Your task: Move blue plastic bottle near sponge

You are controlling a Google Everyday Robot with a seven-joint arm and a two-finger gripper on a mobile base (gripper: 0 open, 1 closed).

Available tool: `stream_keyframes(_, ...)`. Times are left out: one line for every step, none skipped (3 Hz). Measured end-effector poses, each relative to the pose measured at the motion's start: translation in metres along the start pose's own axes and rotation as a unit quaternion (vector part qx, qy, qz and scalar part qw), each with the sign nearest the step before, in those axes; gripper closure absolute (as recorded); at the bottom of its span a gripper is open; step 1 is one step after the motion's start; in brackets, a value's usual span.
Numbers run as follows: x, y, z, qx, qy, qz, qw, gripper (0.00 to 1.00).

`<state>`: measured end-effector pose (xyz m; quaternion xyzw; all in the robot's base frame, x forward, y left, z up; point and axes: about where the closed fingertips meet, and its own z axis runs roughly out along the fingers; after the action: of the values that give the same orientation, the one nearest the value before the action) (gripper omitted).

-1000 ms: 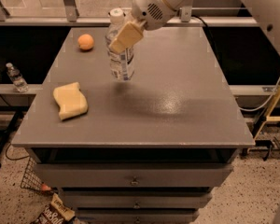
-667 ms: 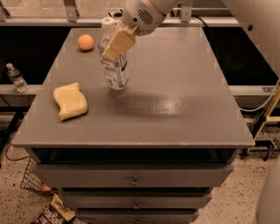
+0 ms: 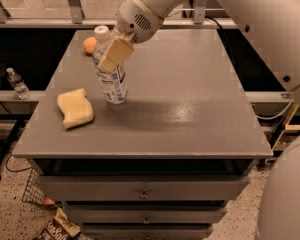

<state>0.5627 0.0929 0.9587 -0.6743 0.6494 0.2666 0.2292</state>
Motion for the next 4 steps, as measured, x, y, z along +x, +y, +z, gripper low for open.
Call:
stream_keyframes(-0.008, 0.006, 0.012, -0.029, -0.006, -0.011, 0.9995, 1.0)
stream_keyframes(-0.01, 0.007, 0.023, -0.051, -0.014, -0.012, 0.9985, 1.0)
stream_keyframes(-0.009, 0.004, 0.029, -0.063, -0.023, -0.008, 0.9977, 1.0)
stream_keyframes(-0.005, 0.0, 0.032, -0.06, -0.033, 0.003, 0.9976, 1.0)
